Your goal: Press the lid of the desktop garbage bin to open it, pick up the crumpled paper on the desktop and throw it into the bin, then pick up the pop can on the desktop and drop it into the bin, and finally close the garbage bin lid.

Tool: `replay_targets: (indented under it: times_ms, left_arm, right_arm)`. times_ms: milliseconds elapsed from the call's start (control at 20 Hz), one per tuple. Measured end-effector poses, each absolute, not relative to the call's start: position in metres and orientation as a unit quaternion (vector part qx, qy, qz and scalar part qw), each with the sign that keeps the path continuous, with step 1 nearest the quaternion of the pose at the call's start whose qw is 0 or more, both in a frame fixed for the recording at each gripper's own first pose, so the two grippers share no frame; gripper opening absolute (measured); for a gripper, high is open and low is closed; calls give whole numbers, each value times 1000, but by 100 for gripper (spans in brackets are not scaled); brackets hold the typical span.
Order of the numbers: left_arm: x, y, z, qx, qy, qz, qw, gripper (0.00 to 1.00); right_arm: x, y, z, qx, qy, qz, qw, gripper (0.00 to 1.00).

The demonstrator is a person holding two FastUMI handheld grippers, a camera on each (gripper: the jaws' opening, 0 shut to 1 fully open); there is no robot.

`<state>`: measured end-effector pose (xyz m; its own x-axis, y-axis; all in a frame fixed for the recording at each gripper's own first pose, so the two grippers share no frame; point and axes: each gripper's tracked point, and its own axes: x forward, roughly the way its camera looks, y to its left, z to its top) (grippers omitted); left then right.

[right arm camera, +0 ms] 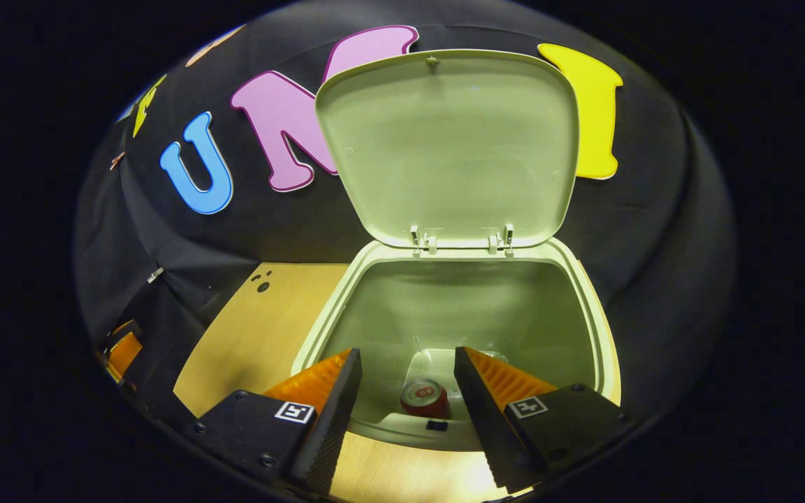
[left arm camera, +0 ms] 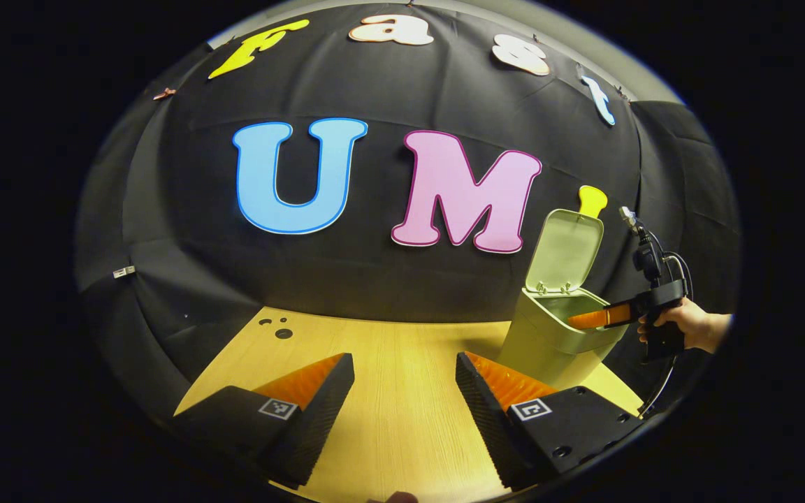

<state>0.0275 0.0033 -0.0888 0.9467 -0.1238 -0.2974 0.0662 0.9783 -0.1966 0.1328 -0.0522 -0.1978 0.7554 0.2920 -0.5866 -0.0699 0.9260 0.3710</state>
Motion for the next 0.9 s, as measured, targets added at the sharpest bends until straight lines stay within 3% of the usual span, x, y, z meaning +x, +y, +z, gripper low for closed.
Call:
replay_targets:
  times_ms: [250,900]
  left_arm:
    - [26,3,-89,-91,157,-50,982,95]
    - [29,-7,-85,-88,152,-64,982,95]
  right_arm:
    - [129,-51,-180,179,318,99,926,97]
    - [151,-98,-40,131,132,63,981,98]
